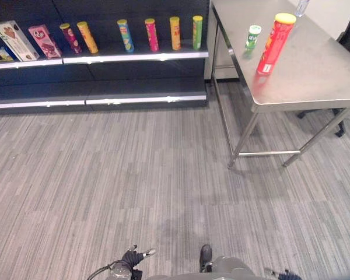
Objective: Put the goods on the table back onto the shelves and tidy them up.
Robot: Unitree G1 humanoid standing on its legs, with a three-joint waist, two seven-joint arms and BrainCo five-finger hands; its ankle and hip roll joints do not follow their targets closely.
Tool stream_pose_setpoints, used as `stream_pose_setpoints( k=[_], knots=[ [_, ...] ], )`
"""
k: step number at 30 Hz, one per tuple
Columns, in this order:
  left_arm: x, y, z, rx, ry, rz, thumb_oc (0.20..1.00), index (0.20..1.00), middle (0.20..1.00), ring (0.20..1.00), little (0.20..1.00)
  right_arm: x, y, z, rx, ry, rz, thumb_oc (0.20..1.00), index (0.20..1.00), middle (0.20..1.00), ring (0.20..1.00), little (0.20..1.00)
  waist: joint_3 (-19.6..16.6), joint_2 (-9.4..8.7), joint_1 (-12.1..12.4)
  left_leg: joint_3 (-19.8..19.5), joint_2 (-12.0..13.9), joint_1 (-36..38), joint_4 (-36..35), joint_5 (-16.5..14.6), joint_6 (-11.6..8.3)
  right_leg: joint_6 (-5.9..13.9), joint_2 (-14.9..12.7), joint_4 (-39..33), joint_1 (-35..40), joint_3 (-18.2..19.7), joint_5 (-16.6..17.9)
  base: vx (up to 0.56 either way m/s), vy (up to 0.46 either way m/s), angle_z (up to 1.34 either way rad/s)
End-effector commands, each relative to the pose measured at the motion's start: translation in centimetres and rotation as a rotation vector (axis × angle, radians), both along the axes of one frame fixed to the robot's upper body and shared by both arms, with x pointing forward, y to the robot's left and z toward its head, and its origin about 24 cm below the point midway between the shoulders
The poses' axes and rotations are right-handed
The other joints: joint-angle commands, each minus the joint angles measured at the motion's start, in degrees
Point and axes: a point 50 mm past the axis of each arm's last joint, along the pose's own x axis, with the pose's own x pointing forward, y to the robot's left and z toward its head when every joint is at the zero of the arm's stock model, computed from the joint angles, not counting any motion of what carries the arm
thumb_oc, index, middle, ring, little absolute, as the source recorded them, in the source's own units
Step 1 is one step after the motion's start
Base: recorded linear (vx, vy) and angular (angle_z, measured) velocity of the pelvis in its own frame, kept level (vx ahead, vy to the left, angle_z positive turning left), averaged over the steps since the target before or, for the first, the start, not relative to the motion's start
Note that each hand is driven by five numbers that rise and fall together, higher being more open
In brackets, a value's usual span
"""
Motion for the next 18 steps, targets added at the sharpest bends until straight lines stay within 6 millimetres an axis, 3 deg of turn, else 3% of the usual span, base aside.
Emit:
stream_pose_setpoints(
  k=[1,2,3,4,5,7,10,11,12,13,14,15,16,18],
  knots=[
    [3.0,0.2,1.0,0.023,-0.097,-0.044,1.0,1.0,1.0,1.0,1.0,1.4,-0.1,0.4,-0.004,-0.056,0.016,1.0,1.0,1.0,1.0,1.0,-0.9,0.79,0.2,0.5,-1.3,5.9,3.9,-1.2,-2.46,7.84,-0.8,-2.8,-5.4,3.9,4.4,0.29,-0.173,-0.04],
    [3.5,0.2,1.2,0.011,-0.124,-0.026,1.0,1.0,1.0,1.0,1.0,2.2,-0.4,0.7,-0.011,-0.083,0.024,1.0,1.0,1.0,1.0,1.0,-0.3,0.29,0.5,0.5,-0.7,1.5,15.4,3.2,-3.69,6.17,-1.1,-2.4,-2.9,4.7,2.3,0.3,-0.198,-0.04],
    [3.7,0.2,1.3,0.009,-0.132,-0.021,1.0,1.0,1.0,1.0,1.0,2.4,-0.6,0.9,-0.015,-0.092,0.021,1.0,1.0,1.0,1.0,1.0,0.3,-0.34,0.7,0.6,-0.7,-1.1,21.8,4.8,-3.71,5.31,-1.2,-2.4,-1.3,5.4,1.2,0.3,-0.198,-0.06],
    [3.7,0.2,1.3,0.009,-0.132,-0.021,1.0,1.0,1.0,1.0,1.0,2.4,-0.6,0.9,-0.015,-0.092,0.021,1.0,1.0,1.0,1.0,1.0,0.3,-0.33,0.7,0.6,-0.7,-1.2,21.8,4.8,-3.71,5.31,-1.2,-2.4,-1.3,5.4,1.2,0.27,-0.191,-0.23],
    [4.0,0.2,1.5,0.006,-0.147,-0.011,1.0,1.0,1.0,1.0,1.0,2.6,-0.9,1.0,-0.023,-0.098,0.011,1.0,1.0,1.0,1.0,1.0,1.3,-1.54,1.2,2.0,-0.1,-4.8,30.9,7.2,-2.82,4.11,-1.8,-2.8,1.6,6.3,-0.2,0.28,-0.173,-0.27],
    [3.9,0.3,1.5,0.007,-0.147,-0.01,1.0,1.0,1.0,1.0,1.0,2.5,-1.1,1.1,-0.03,-0.089,0.006,1.0,1.0,1.0,1.0,1.0,2.0,-2.22,2.1,4.5,0.8,-7.3,34.4,7.2,-1.58,3.24,-1.9,-3.3,4.5,7.1,-1.3,0.32,-0.166,-0.15],
    [3.8,0.2,1.4,0.003,-0.139,-0.01,1.0,1.0,1.0,1.0,1.0,2.6,-1.1,1.1,-0.032,-0.087,0.008,1.0,1.0,1.0,1.0,1.0,2.1,-2.48,3.1,6.8,1.7,-9.8,31.4,5.0,-0.72,3.27,-2.3,-3.8,7.0,7.1,-2.6,0.26,-0.049,-0.17],
    [3.5,0.2,1.3,0.003,-0.129,-0.001,1.0,1.0,1.0,1.0,1.0,2.4,-1.2,1.1,-0.035,-0.08,0.012,1.0,1.0,1.0,1.0,1.0,2.1,-2.7,3.9,9.0,2.4,-11.5,23.1,1.8,0.02,4.14,-2.7,-4.4,9.2,6.8,-3.5,0.21,0.017,-0.07],
    [3.5,0.2,1.3,0.003,-0.129,-0.001,1.0,1.0,1.0,1.0,1.0,2.4,-1.2,1.1,-0.035,-0.08,0.012,1.0,1.0,1.0,1.0,1.0,2.2,-2.72,3.9,9.0,2.4,-11.4,23.0,1.8,0.03,4.14,-2.7,-4.4,9.2,6.8,-3.5,0.31,0.037,0.18],
    [3.3,0.2,1.2,0.005,-0.123,0.004,1.0,1.0,1.0,1.0,1.0,2.5,-1.2,1.1,-0.038,-0.079,0.014,1.0,1.0,1.0,1.0,1.0,2.1,-2.71,4.4,9.7,2.4,-12.9,17.8,1.2,-0.02,4.71,-2.9,-5.0,10.2,6.6,-3.9,0.27,0.08,0.16],
    [3.0,0.3,1.1,0.002,-0.115,0.012,1.0,1.0,1.0,1.0,1.0,2.2,-1.2,1.0,-0.041,-0.073,0.017,1.0,1.0,1.0,1.0,1.0,2.0,-2.02,5.3,9.1,2.1,-14.9,7.8,4.2,-1.0,5.57,-2.5,-5.4,11.6,6.3,-4.6,0.39,0.109,0.25],
    [2.8,0.3,1.0,0.001,-0.109,0.016,1.0,1.0,1.0,1.0,1.0,2.1,-1.2,1.0,-0.044,-0.068,0.023,1.0,1.0,1.0,1.0,1.0,1.8,-1.36,5.9,8.1,2.3,-16.2,3.4,7.4,-1.94,5.88,-1.7,-5.8,12.6,6.3,-4.9,0.3,0.083,0.09],
    [2.8,0.3,1.0,0.001,-0.109,0.016,1.0,1.0,1.0,1.0,1.0,2.1,-1.2,1.0,-0.044,-0.068,0.023,1.0,1.0,1.0,1.0,1.0,2.0,-1.52,5.8,8.1,2.1,-15.6,2.8,7.7,-1.95,5.92,-1.9,-5.9,13.0,6.2,-5.0,0.24,0.051,-0.06],
    [2.4,0.4,0.9,0.0,-0.101,0.025,1.0,1.0,1.0,1.0,1.0,1.7,-1.3,0.9,-0.054,-0.054,0.033,1.0,1.0,1.0,1.0,1.0,2.0,-1.12,7.3,6.7,3.0,-20.4,-6.6,11.7,-3.52,6.65,-1.7,-6.6,16.6,7.5,-7.4,0.45,0.094,-0.32]
  ],
)
